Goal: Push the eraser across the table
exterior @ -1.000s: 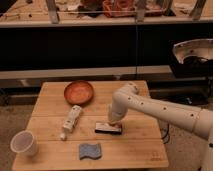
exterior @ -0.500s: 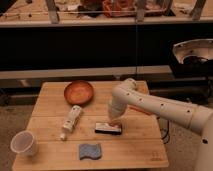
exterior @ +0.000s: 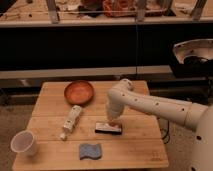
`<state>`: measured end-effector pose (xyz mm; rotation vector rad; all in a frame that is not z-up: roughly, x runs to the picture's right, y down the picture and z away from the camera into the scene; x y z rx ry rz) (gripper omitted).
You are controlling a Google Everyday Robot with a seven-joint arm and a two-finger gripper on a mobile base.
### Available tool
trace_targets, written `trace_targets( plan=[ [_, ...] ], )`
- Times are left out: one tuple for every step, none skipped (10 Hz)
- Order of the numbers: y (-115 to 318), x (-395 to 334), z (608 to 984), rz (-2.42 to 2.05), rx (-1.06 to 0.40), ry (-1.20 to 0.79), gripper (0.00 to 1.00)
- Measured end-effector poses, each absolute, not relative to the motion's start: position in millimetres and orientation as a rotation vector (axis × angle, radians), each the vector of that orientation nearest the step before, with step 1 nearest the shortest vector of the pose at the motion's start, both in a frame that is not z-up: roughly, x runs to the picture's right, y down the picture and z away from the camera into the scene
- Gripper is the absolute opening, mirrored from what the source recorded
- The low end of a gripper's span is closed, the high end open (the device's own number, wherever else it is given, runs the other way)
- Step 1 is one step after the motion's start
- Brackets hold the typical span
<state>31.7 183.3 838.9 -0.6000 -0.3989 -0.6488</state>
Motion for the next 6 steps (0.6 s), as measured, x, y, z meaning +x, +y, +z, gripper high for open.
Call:
trace_targets(
  plan=[
    [187.3, 31.1, 838.0, -0.664, -0.603, -0.398, 0.0],
    [190.9, 24.9, 835.8, -0.682, -0.601, -0.399, 0.0],
    [194.9, 17.9, 833.7, -0.702, -0.6, -0.401, 0.0],
    [198.3, 14.4, 832.0, -0.716, -0.602, -0.401, 0.0],
    [199.7, 13.8, 831.4, -0.722, -0.6, -0.404, 0.0],
    [200.6, 13.4, 830.8, -0.725, -0.595, -0.409, 0.0]
  ],
)
